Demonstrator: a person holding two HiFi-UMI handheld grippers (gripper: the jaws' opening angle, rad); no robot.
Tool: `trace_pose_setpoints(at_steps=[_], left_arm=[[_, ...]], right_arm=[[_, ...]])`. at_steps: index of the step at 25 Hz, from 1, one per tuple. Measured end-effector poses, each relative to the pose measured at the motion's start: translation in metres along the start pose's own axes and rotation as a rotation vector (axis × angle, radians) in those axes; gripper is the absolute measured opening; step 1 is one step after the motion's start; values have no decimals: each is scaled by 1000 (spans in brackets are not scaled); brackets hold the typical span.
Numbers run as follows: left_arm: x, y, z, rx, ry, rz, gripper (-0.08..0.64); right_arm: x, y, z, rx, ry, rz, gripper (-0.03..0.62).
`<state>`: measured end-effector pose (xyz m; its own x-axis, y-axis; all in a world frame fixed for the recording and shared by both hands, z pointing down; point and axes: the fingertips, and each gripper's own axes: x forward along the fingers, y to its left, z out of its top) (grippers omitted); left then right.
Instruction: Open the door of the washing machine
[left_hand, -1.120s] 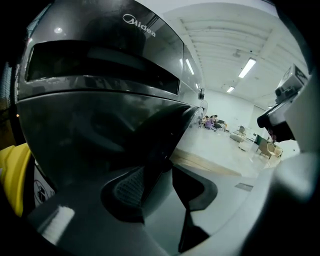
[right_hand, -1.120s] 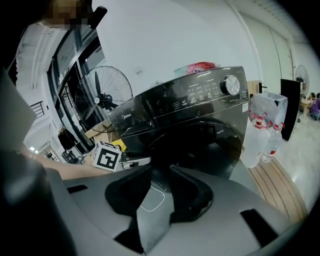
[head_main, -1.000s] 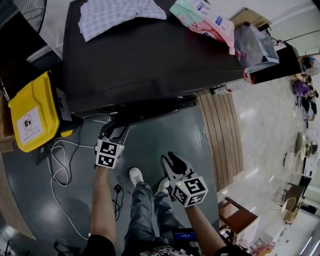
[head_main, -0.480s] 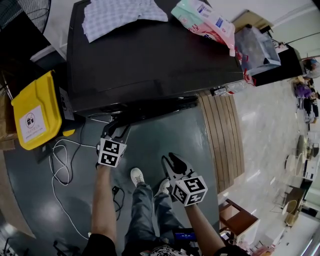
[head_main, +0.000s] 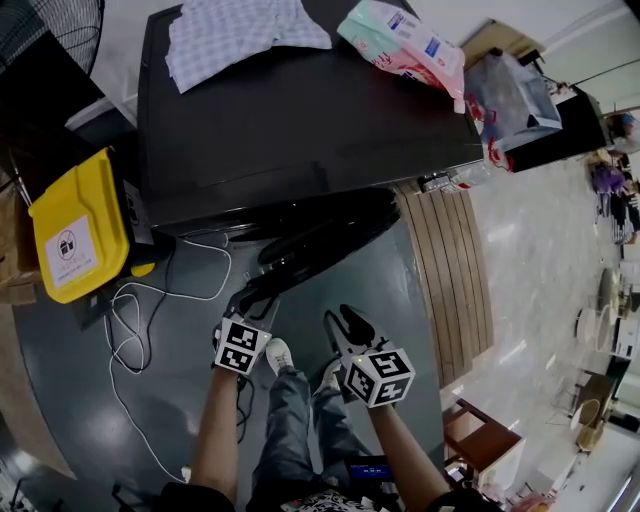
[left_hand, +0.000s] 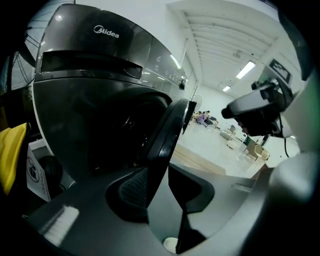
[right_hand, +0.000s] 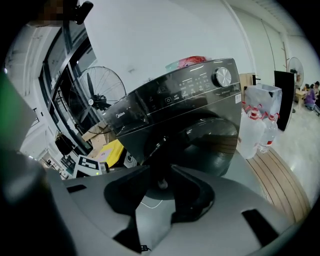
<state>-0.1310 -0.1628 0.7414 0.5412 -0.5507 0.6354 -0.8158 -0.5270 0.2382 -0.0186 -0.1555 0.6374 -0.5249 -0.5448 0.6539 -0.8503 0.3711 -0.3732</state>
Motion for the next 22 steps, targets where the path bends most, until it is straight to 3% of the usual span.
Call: trace_pose_setpoints(at_steps=[4,12,22], left_arm=[[-2,-48,-20,27,39,-83,112],[1,-116,-40,46,81,-199,118],[4,-168,-49,110,115,-352,117]], right_arm=[[0,-3,0,12,4,-19,157],[-2,-25,-18,58,46,-146,235],[-15,-46,-44,39,105,-188,233]])
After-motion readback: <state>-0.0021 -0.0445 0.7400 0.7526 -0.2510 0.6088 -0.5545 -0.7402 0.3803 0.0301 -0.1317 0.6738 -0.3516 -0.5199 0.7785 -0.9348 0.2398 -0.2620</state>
